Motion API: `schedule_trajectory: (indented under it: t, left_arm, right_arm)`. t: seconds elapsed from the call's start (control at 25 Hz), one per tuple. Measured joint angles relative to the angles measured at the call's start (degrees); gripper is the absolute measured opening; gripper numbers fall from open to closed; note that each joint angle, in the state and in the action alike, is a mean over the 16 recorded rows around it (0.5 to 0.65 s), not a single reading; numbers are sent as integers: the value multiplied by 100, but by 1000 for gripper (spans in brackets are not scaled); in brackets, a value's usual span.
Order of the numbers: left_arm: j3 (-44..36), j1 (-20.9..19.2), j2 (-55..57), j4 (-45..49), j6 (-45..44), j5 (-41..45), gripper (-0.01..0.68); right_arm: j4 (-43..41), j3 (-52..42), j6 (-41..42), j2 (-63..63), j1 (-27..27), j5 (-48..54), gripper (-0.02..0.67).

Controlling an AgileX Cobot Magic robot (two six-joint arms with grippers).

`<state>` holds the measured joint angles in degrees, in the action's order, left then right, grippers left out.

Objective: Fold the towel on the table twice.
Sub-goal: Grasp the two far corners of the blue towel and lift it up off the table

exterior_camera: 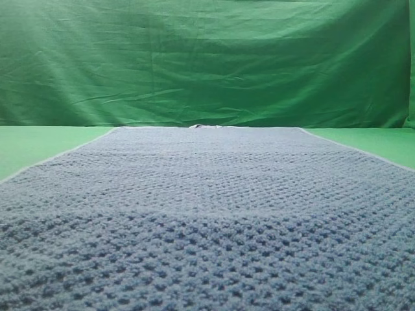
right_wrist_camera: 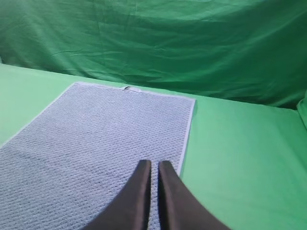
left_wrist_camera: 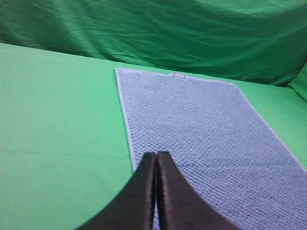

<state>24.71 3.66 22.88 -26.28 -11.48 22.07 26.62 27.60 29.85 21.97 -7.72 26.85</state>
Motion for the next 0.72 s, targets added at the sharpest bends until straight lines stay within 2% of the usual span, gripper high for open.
schedule_trajectory:
  t: [0.36,0.72]
  left_arm:
    - [673,32,1063,176,-331,508,0]
    - [1799,234,2946,676,-431,1127,0]
  right_arm:
    - [-209,670,-100,1080,-27,146,0]
    - [-976,2089,-927,3172,-40,1057,0]
